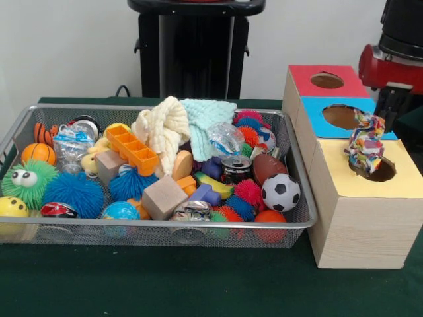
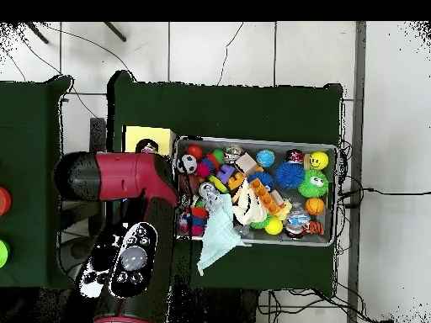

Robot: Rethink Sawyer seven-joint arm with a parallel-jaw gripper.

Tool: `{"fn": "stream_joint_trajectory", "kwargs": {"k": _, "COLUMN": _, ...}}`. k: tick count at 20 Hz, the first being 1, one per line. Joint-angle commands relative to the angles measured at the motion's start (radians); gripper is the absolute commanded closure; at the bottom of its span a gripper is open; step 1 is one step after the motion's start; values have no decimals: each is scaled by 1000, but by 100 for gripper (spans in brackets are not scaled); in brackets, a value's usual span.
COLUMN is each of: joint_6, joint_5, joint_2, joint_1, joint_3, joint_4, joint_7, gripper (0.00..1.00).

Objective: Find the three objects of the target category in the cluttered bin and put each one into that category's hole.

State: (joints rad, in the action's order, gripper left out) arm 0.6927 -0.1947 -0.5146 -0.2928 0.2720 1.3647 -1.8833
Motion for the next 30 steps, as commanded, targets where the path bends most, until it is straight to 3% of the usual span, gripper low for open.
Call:
{"fn": "stream_joint_trajectory", "kwargs": {"k": 1, "joint_6": 81, "joint_5": -39, "joint_2": -8, "joint_1": -1, "joint_3": -6, "joint_4": -33, "joint_7": -265, "gripper": 100}}
{"fn": "stream_joint_trajectory", "kwargs": {"k": 6, "joint_6": 113, "joint_5": -40, "joint_2": 2, "joint_1": -13, "joint_3": 4, "joint_4": -66, "joint_7": -277, "gripper": 100}}
{"fn": "stream_joint_trajectory", "kwargs": {"k": 14, "joint_6": 31, "joint_5": -24, "joint_2": 99, "joint_1": 71, "joint_3": -45, "joint_4": -98, "joint_7": -175, "gripper": 100}}
{"fn": "stream_joint_trajectory", "kwargs": {"k": 24, "joint_6": 47, "joint_5": -3, "joint_2": 128, "joint_1": 105, "joint_3": -58, "joint_4": -130, "joint_7": -131, "gripper": 100}}
{"fn": "stream_joint_trajectory", "kwargs": {"k": 30, "joint_6": 0, "joint_5": 3, "joint_2": 123, "joint_1": 105, "joint_3": -63, "joint_4": -99, "joint_7": -128, "gripper": 100}}
